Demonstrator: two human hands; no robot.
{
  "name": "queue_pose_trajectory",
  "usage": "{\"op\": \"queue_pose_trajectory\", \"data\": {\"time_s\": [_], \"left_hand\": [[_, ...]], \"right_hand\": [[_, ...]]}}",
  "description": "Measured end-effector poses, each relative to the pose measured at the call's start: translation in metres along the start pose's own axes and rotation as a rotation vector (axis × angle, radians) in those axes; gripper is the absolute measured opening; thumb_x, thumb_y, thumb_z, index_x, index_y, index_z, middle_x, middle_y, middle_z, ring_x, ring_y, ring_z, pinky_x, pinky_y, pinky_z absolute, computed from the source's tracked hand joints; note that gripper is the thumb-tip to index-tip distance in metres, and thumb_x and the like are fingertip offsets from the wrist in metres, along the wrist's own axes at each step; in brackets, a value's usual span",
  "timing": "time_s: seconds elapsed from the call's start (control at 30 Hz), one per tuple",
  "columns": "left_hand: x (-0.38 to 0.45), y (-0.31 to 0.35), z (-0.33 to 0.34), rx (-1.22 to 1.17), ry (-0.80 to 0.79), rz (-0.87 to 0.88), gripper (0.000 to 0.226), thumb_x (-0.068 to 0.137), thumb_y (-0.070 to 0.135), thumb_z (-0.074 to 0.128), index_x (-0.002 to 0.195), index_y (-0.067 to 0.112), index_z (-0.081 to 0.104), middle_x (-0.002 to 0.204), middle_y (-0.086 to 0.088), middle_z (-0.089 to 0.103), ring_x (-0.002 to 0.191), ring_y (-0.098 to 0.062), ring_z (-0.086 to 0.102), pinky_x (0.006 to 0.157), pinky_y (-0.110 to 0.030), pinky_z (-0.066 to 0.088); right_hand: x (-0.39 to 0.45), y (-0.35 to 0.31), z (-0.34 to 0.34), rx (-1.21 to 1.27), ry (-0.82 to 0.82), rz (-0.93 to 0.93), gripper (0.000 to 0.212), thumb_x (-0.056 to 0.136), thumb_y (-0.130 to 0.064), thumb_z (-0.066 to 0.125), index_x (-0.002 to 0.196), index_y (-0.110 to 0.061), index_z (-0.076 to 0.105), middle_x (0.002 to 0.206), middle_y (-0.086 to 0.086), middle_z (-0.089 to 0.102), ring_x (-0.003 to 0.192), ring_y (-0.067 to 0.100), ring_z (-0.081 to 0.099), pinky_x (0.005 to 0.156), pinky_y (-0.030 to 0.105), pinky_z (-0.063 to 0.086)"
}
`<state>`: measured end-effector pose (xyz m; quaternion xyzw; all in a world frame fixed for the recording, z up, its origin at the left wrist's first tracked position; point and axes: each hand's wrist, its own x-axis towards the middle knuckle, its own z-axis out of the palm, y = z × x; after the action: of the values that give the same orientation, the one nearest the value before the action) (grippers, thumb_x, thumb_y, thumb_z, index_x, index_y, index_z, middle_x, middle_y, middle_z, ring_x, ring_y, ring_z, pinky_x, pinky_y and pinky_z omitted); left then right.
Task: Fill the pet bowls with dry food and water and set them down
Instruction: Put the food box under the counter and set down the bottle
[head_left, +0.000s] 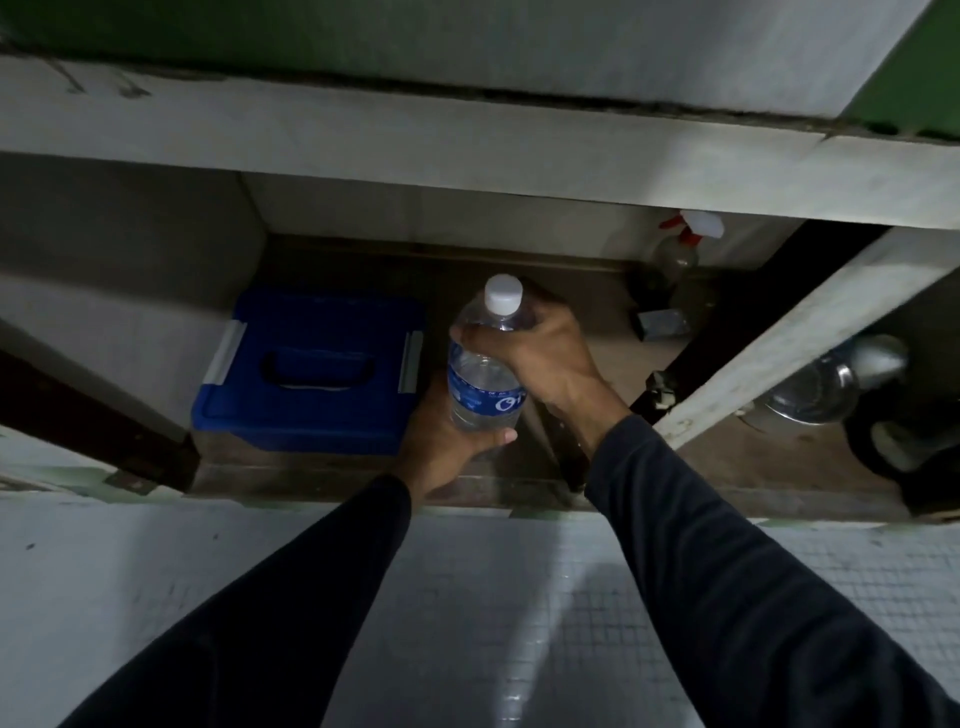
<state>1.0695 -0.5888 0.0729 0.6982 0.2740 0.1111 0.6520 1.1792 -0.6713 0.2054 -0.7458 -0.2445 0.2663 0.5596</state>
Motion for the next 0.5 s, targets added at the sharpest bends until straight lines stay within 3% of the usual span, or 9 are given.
{"op": "queue_pose_trajectory", "data": {"time_s": [0.13, 0.33, 0.5], "left_hand": [[0.013, -0.004, 0.002, -0.014, 0.002, 0.005, 0.095, 0.068, 0.011, 0.095, 0.149, 0.024, 0.046, 0.143, 0.003, 0.061, 0.132, -0.014, 0.058, 0.114, -0.05, 0.046], [0.026, -0.013, 0.0, -0.039, -0.046, 0.021, 0.092, 0.069, 0.009, 0.094, 0.148, 0.024, 0.048, 0.141, 0.004, 0.063, 0.13, -0.013, 0.06, 0.113, -0.049, 0.047], [0.033, -0.016, 0.002, -0.03, -0.009, 0.012, 0.092, 0.065, 0.017, 0.096, 0.141, 0.04, 0.051, 0.134, 0.018, 0.065, 0.123, 0.0, 0.062, 0.101, -0.026, 0.051]], "right_hand": [[0.012, 0.007, 0.0, -0.003, 0.024, 0.034, 0.032, 0.067, -0.032, 0.092, 0.091, -0.027, 0.071, 0.091, -0.004, 0.077, 0.082, 0.01, 0.074, 0.08, 0.036, 0.063], [0.02, 0.017, 0.001, -0.014, 0.021, 0.031, 0.034, 0.067, -0.032, 0.092, 0.093, -0.022, 0.072, 0.088, -0.005, 0.077, 0.079, 0.009, 0.074, 0.075, 0.032, 0.063], [0.027, 0.021, 0.0, -0.077, 0.0, 0.019, 0.043, 0.064, -0.042, 0.091, 0.099, -0.028, 0.069, 0.094, -0.006, 0.076, 0.082, 0.008, 0.073, 0.074, 0.029, 0.062]]}}
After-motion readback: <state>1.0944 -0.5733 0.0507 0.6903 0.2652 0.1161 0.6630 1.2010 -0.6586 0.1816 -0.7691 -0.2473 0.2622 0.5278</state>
